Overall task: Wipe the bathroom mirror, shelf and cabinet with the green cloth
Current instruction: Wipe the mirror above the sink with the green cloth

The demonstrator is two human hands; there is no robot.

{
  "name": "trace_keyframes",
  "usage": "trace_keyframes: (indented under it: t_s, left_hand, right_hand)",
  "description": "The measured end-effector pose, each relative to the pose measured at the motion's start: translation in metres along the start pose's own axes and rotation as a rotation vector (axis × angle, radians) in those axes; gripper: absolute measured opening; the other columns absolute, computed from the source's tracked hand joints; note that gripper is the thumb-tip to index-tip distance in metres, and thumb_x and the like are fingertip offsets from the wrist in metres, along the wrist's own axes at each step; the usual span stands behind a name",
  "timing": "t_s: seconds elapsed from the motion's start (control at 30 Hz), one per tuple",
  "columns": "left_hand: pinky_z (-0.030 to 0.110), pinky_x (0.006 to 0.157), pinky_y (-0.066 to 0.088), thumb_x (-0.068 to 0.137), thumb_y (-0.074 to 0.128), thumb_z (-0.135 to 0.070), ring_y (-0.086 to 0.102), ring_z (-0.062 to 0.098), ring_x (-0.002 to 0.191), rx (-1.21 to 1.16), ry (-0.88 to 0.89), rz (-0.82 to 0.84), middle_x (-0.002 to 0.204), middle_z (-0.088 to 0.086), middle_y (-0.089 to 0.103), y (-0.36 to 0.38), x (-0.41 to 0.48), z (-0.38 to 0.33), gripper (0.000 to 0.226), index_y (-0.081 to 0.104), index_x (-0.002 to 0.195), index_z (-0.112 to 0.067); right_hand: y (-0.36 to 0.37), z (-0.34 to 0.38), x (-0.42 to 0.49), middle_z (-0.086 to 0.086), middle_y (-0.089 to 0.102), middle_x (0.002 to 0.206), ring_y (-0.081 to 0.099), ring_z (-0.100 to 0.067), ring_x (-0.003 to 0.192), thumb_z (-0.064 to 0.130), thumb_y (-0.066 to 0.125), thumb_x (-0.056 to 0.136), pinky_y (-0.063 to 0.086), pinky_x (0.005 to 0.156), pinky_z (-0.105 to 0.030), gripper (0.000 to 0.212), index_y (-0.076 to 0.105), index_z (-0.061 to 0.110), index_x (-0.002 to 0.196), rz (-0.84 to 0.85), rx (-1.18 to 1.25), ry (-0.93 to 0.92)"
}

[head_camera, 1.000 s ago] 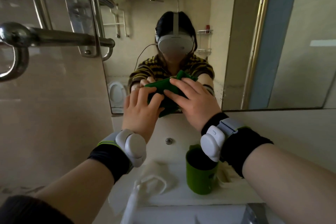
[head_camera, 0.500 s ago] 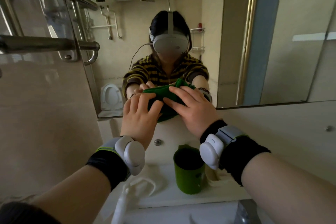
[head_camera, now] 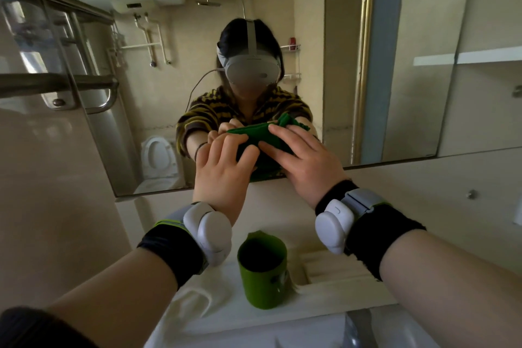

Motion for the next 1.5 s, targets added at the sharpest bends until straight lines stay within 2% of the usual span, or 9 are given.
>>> trace_keyframes:
  t_s: [0.23,0.43,0.57,0.67,0.87,1.03,1.2,1.3,1.5]
  left_hand:
    - [0.04,0.074,0.047,0.071,0.077,-0.012,0.062,0.033,0.09,-0.009,0.037,0.061,0.101,0.013,0.065,0.003,-0.001,-0.02,0.018,0.069,0.087,-0.01]
    - [0.04,0.076,0.047,0.079,0.066,-0.016,0.062,0.032,0.092,-0.012,0.055,0.072,0.102,0.012,0.065,0.007,-0.003,-0.032,0.01,0.069,0.087,-0.011]
    - [0.042,0.077,0.048,0.07,0.078,-0.012,0.063,0.034,0.092,-0.02,0.063,0.099,0.101,0.013,0.065,0.009,-0.002,-0.04,0.019,0.07,0.087,-0.011]
    - [0.042,0.078,0.048,0.068,0.08,-0.011,0.062,0.033,0.093,-0.018,0.081,0.109,0.1,0.012,0.065,0.01,0.001,-0.045,0.021,0.07,0.086,-0.011]
    - [0.04,0.077,0.046,0.071,0.078,-0.01,0.062,0.031,0.096,-0.04,0.126,0.098,0.101,0.011,0.065,0.018,0.015,-0.068,0.018,0.069,0.086,-0.013]
    - [0.04,0.077,0.045,0.07,0.078,-0.012,0.062,0.032,0.093,-0.039,0.15,0.066,0.1,0.012,0.065,0.024,0.028,-0.085,0.018,0.069,0.087,-0.013]
    - [0.04,0.077,0.048,0.073,0.076,-0.013,0.063,0.032,0.091,-0.047,0.169,0.032,0.099,0.012,0.066,0.029,0.04,-0.097,0.014,0.069,0.086,-0.012]
    - [0.04,0.078,0.047,0.079,0.066,-0.017,0.063,0.032,0.092,-0.028,0.174,0.015,0.1,0.012,0.065,0.032,0.041,-0.099,0.009,0.069,0.087,-0.012]
    - [0.042,0.079,0.047,0.082,0.056,-0.022,0.055,0.032,0.099,-0.027,0.165,0.001,0.102,0.013,0.064,0.035,0.039,-0.099,0.017,0.069,0.089,-0.012]
  right_hand:
    - [-0.001,-0.01,-0.023,-0.014,0.056,0.128,0.054,-0.035,0.114,0.007,0.051,0.087,0.048,0.087,-0.049,0.035,0.064,0.015,0.118,-0.001,0.046,0.046]
    - [-0.004,-0.015,-0.035,-0.013,0.057,0.127,0.055,-0.035,0.113,0.008,0.05,0.087,0.049,0.085,-0.048,0.034,0.065,0.015,0.117,-0.01,0.042,0.065]
    - [-0.006,-0.021,-0.044,-0.013,0.056,0.128,0.055,-0.035,0.113,0.007,0.05,0.087,0.049,0.086,-0.048,0.035,0.064,0.015,0.118,-0.002,0.032,0.062]
    - [-0.009,-0.026,-0.047,-0.013,0.056,0.128,0.055,-0.034,0.114,0.009,0.049,0.088,0.049,0.085,-0.048,0.035,0.064,0.015,0.118,0.008,0.018,0.062]
    - [-0.021,-0.051,-0.059,-0.013,0.055,0.129,0.054,-0.033,0.116,0.007,0.05,0.087,0.05,0.086,-0.046,0.036,0.063,0.015,0.12,0.011,-0.003,0.072]
    - [-0.035,-0.077,-0.06,-0.013,0.056,0.128,0.055,-0.033,0.115,0.003,0.063,0.081,0.053,0.083,-0.044,0.041,0.063,0.016,0.12,0.018,-0.034,0.033]
    - [-0.046,-0.09,-0.061,-0.013,0.057,0.127,0.056,-0.033,0.114,0.005,0.057,0.082,0.052,0.085,-0.044,0.038,0.064,0.015,0.118,0.01,-0.056,0.033]
    - [-0.047,-0.09,-0.062,-0.015,0.058,0.125,0.056,-0.035,0.113,0.004,0.057,0.082,0.053,0.083,-0.045,0.037,0.065,0.013,0.117,-0.005,-0.035,0.048]
    - [-0.047,-0.086,-0.064,-0.016,0.056,0.127,0.055,-0.038,0.114,0.007,0.051,0.083,0.052,0.085,-0.049,0.037,0.063,0.012,0.118,0.003,-0.007,0.093]
Point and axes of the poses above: each hand's wrist, its own x-axis towards the middle knuckle, its own y-axis out of the palm, z = x × y, the point moved 1 cm from there along x, towards the middle knuckle
